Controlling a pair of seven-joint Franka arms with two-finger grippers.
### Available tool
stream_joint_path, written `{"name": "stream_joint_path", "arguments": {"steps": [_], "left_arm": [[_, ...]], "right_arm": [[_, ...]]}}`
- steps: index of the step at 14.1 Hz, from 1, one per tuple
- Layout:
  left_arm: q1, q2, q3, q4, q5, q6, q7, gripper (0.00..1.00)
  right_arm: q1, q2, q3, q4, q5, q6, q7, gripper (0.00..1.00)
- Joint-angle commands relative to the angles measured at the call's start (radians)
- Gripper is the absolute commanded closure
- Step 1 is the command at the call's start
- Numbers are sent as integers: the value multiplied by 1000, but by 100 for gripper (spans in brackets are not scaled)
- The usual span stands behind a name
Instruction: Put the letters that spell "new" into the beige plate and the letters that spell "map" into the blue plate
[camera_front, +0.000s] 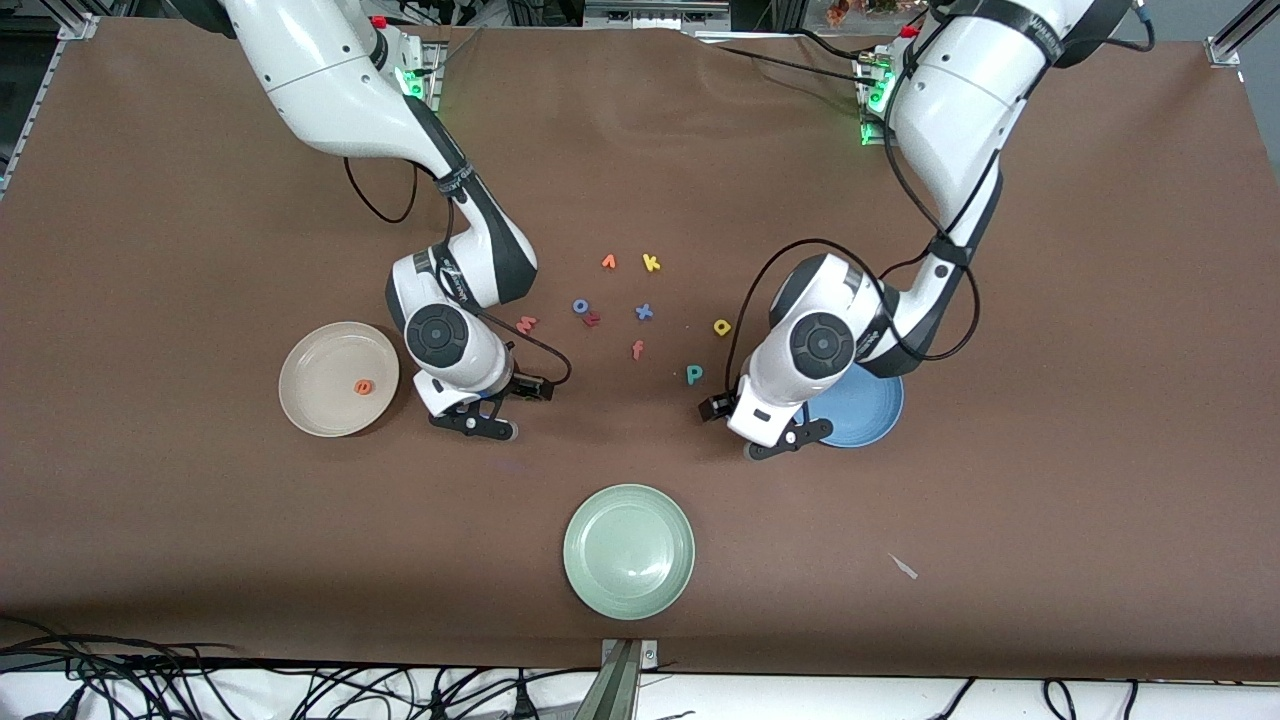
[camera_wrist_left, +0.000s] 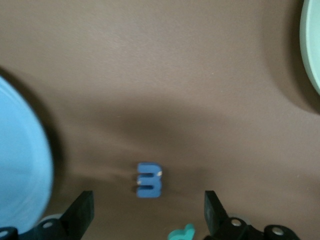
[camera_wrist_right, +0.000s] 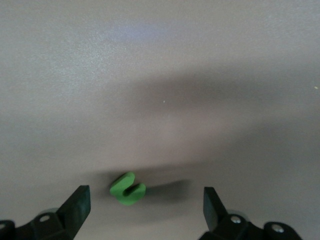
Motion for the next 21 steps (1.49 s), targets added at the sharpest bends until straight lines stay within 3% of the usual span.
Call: {"name": "stream_joint_path", "arguments": {"steps": [1,6,7,12,15,21], "left_arm": [[-80,62,65,74,88,-14,-39,22],[-92,87,68,73,104,-2,-28,26],[-92,87,68,71,107,-2,-28,33],[-90,93,68,71,108,-2,-27,100],[-79,75,65,73,107,-20,-5,100],[19,-53,70,56,115,-268,341,100]], "right_arm": [[9,30,-6,30,19,25,9,1],[29,39,-6,28,16,27,24,8],[29,39,-6,30,16,27,23,12],[31,39,-5,28,17,25,26,38],[32,39,-6,27,17,25,26,54],[34,43,-6,27,17,28,24,62]]}}
